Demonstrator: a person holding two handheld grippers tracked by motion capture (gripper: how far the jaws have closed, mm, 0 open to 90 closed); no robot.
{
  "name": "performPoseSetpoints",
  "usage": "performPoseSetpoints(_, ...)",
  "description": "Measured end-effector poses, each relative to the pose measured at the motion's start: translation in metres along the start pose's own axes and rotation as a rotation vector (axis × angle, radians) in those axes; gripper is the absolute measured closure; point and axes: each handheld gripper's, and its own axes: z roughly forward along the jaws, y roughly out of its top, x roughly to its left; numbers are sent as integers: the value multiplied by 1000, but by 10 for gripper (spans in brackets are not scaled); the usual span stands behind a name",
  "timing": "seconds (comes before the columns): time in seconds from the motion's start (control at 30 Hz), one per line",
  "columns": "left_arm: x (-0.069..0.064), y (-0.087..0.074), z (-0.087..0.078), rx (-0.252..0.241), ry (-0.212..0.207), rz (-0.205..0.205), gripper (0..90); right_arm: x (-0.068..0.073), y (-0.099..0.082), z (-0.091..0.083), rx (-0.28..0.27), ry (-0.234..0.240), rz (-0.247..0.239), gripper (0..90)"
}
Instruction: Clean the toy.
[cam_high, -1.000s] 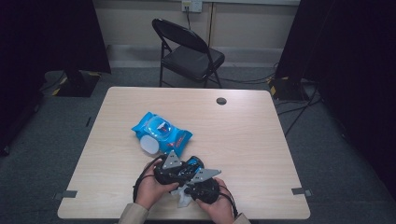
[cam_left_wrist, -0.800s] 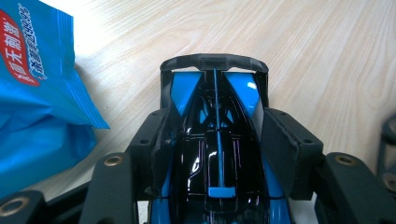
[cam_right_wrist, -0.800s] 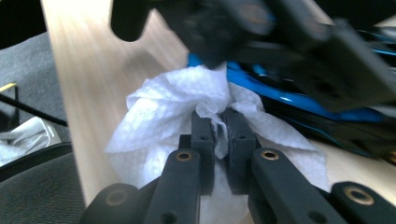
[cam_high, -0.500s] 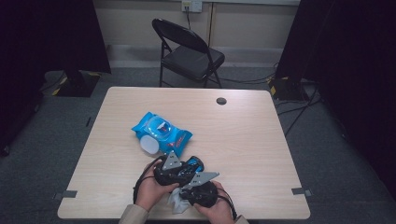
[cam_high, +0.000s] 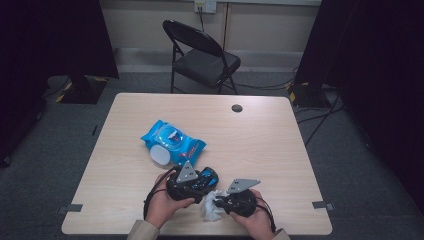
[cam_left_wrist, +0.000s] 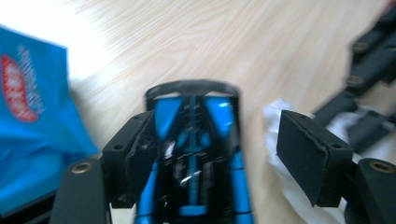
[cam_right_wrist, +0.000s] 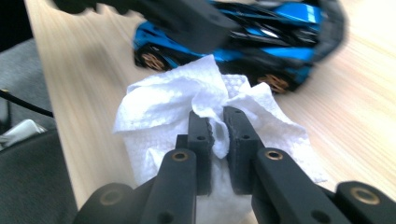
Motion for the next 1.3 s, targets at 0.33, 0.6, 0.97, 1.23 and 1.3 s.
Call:
performPoseSetpoints(0.33,-41,-1,10,-16,-121,60,300,-27,-15,-43,-38,-63,59,553)
performPoseSetpoints(0.6,-53,-2,42,29,-145,104,369,-48,-13,-68,-115,-157,138,468)
performPoseSetpoints(0.97,-54,0,50,120,-174,138,752,-55,-15,-57,-98,-180,149,366)
performPoseSetpoints(1.23,-46,5,22,87,-197,69,834,-51,8,-46,-80,-155,130,227)
performPoseSetpoints(1.3,-38,4,4,63,-176,47,834,-48,15,-43,-92,-150,118,206)
